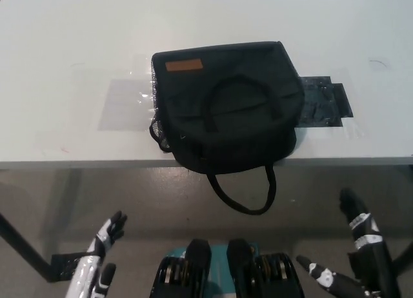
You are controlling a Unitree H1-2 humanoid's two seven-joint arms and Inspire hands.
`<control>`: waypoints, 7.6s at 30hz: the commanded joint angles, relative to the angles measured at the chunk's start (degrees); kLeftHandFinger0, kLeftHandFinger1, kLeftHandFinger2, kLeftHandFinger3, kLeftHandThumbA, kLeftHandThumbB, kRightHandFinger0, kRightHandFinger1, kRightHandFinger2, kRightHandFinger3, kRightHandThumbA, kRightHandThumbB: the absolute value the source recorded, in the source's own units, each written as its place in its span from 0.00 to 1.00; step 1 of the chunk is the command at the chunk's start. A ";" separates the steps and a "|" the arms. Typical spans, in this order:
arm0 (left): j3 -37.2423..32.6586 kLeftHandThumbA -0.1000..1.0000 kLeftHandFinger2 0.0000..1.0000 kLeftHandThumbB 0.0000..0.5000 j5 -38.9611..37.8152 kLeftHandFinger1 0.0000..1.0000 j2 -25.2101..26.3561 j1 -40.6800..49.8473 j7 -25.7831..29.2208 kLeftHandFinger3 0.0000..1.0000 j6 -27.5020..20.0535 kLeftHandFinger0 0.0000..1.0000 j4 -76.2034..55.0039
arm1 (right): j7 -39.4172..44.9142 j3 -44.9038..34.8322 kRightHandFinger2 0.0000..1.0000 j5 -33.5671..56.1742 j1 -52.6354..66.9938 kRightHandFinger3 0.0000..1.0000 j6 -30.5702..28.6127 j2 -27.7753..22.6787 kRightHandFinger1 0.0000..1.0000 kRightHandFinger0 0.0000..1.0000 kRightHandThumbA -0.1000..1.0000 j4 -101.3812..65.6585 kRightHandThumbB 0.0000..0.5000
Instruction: A soft travel bag is kept infront of the robot in the middle of the desk and the robot uses both its hands to press it to reduce its size
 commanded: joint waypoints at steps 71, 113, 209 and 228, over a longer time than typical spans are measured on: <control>-14.81 1.00 1.00 0.63 40.91 1.00 2.22 -69.08 -0.31 1.00 19.54 1.00 44.98 | 7.14 -3.34 1.00 -8.90 -59.68 1.00 28.95 -2.24 1.00 1.00 1.00 34.25 0.48; -26.67 1.00 1.00 0.38 38.24 1.00 -1.58 -56.84 16.69 1.00 16.74 1.00 83.79 | -3.56 15.07 1.00 -17.35 -57.85 1.00 10.59 -0.71 1.00 1.00 1.00 82.43 0.45; -2.17 1.00 1.00 0.45 -7.79 1.00 8.75 -1.59 -0.25 1.00 8.93 1.00 -29.24 | -1.79 -1.74 1.00 -0.60 -7.67 1.00 12.05 -10.64 1.00 1.00 1.00 -32.05 0.24; -0.61 1.00 1.00 0.45 1.44 1.00 2.77 2.59 0.33 1.00 -0.68 1.00 1.00 | -2.02 -1.49 1.00 2.98 -0.36 1.00 -0.94 -2.19 1.00 1.00 1.00 3.67 0.12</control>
